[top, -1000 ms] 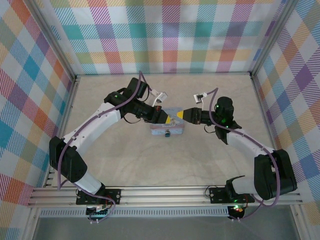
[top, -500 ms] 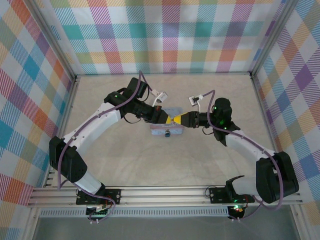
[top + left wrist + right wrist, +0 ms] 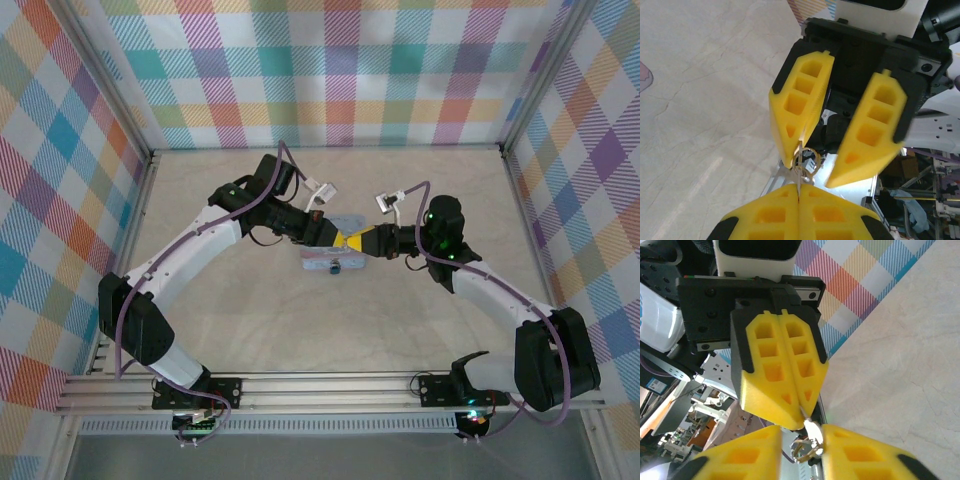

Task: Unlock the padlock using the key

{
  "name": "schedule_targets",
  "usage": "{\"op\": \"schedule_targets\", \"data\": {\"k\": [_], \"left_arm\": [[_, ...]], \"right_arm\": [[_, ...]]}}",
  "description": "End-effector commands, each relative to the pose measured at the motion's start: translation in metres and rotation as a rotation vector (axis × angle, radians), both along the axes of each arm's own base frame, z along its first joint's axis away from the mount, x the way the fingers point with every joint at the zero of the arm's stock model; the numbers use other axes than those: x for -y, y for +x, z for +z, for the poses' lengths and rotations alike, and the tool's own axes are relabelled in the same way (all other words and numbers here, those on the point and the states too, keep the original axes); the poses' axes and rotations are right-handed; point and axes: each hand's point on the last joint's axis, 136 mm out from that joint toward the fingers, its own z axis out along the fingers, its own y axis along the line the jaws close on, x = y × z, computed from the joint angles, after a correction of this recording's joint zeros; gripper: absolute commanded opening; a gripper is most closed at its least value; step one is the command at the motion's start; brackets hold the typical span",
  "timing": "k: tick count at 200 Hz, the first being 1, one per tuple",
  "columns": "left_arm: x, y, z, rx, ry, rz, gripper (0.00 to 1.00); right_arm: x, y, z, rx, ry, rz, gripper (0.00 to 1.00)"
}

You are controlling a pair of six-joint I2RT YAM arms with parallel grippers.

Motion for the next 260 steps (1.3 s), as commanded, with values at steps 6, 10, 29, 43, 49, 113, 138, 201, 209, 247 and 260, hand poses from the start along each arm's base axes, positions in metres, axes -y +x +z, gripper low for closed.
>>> {"op": "schedule_targets", "data": {"k": [6,10,29,43,49,113,138,201,209,247,260], "left_arm": [[0.003,-0.004,0.008,0.016,-0.028,-0.020,0.00],[0.003,-0.004,0.009,0.017,-0.029,-0.020,0.00],[0.002,-0.006,0.009,0.022,-0.030,-0.027,0.00],[0.000,-0.007,0.009,0.026,-0.026,-0.029,0.00],[0.000,-0.008,0.009,0.026,-0.028,-0.033,0.00],[0.002,-0.017,0.013,0.020,-0.053,-0.069,0.00],[0.004,-0.019,0.012,0.023,-0.051,-0.076,0.00],[0.004,-0.015,0.013,0.042,-0.046,-0.060,0.00],[0.003,-0.014,0.013,0.043,-0.046,-0.057,0.00],[0.004,-0.013,0.015,0.046,-0.050,-0.056,0.00],[0.004,-0.013,0.015,0.048,-0.050,-0.054,0.00]], "right_arm": [[-0.001,-0.009,0.020,0.090,0.019,0.036,0.17],[-0.001,-0.009,0.020,0.090,0.018,0.034,0.17],[0.000,-0.010,0.021,0.102,0.017,0.030,0.12],[0.001,-0.011,0.021,0.113,0.012,0.024,0.11],[0.002,-0.012,0.021,0.113,0.008,0.022,0.13],[0.004,-0.006,0.035,0.144,0.008,-0.042,0.58],[0.003,-0.007,0.038,0.140,0.015,-0.023,0.56],[0.003,-0.014,0.028,0.122,0.000,0.011,0.38],[0.003,-0.014,0.026,0.116,-0.004,0.011,0.38],[0.004,-0.017,0.023,0.116,-0.011,0.019,0.31],[0.004,-0.017,0.022,0.116,-0.012,0.022,0.27]]}}
